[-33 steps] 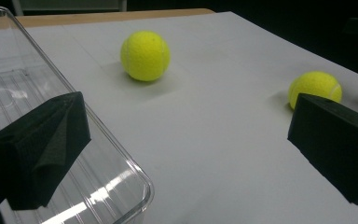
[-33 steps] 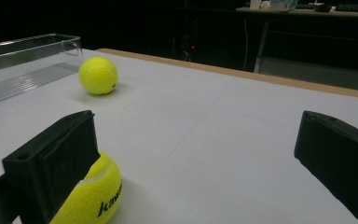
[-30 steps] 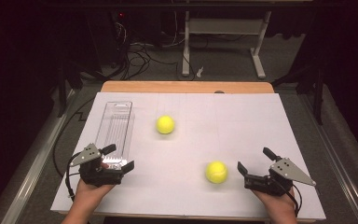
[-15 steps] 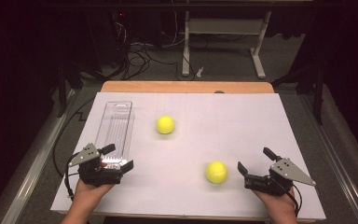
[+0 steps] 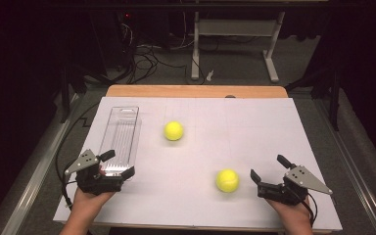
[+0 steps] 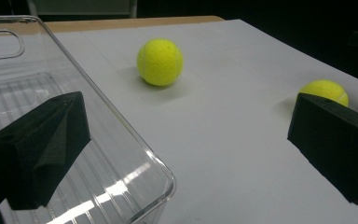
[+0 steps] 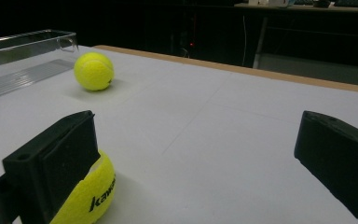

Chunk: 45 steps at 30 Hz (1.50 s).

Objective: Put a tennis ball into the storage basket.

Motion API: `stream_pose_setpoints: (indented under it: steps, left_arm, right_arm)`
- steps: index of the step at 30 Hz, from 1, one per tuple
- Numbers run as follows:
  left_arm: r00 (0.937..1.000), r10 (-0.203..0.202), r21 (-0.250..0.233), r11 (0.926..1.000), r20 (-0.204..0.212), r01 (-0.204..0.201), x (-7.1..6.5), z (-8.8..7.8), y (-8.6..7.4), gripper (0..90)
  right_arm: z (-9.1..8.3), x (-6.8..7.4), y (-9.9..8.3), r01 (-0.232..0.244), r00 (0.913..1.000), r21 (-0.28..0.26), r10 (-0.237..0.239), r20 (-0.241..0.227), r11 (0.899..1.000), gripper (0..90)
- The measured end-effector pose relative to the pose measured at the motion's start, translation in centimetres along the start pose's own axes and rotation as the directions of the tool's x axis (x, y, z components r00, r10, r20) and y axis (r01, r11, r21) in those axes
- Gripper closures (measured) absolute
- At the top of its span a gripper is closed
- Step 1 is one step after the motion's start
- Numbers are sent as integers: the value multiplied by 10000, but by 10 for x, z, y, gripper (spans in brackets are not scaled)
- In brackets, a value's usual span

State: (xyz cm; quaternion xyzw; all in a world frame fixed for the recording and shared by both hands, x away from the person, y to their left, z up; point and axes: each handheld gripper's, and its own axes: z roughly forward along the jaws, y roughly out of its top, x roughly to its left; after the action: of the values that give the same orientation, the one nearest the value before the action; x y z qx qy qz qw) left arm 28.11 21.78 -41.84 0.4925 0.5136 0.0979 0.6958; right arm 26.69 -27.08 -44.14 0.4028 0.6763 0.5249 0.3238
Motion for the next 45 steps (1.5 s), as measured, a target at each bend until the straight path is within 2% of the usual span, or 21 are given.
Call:
stream_pose_setpoints:
  steps: [13, 16, 19, 22, 25, 26, 29, 35, 39, 40, 45]
  left_arm:
    - [9989, -134, -522, 9986, -444, 111, 16, -14, 18, 4]
    - [9982, 29, -505, 9987, -602, -60, 21, -19, 21, 4]
    - [9980, -82, -596, 9982, -629, 45, 24, -22, 24, 7]
    - [9972, 37, -639, 9979, -752, -85, 29, -29, 29, 10]
    - [9968, -52, -711, 9975, -792, -5, 31, -31, 30, 9]
    - [9966, -262, -726, 9971, -786, 205, 32, -32, 31, 8]
    - [9955, -153, -590, 9982, -934, 98, 32, -30, 30, 3]
    - [9895, 165, 347, 9993, -1435, -116, 35, -29, 27, 3]
    - [9861, 83, 691, 9976, -1662, 32, 40, -31, 27, 3]
    - [9843, 23, 973, 9951, -1768, 151, 42, -31, 26, 3]
    - [9774, 73, 1454, 9891, -2114, 241, 46, -28, 22, 3]
  right_arm:
    - [0, -1, 0, 15, 10000, -13, -15, 9, 10000, 3]
    - [-1, -1, 0, 22, 10000, -23, -22, 7, 10000, 3]
    - [-1, -1, 0, 28, 10000, -34, -28, 5, 10000, 3]
    - [-1, -2, 0, -5, 10000, -38, 5, 11, 10000, 3]
    - [-1, -2, 0, 0, 10000, -42, 0, 9, 10000, 3]
    - [-1, -2, 0, 8, 10000, -31, -8, 3, 10000, 3]
    - [0, -2, -1, -22, 10000, -19, 22, -7, 10000, 3]
    - [0, -1, -1, -1, 10000, 48, 2, -23, 10000, 3]
    - [1, -1, -1, -26, 10000, 76, 26, -26, 10000, 3]
    - [1, -2, -1, -15, 10000, 70, 15, -36, 10000, 3]
    - [1, -2, -1, -12, 10000, 63, 12, -42, 10000, 3]
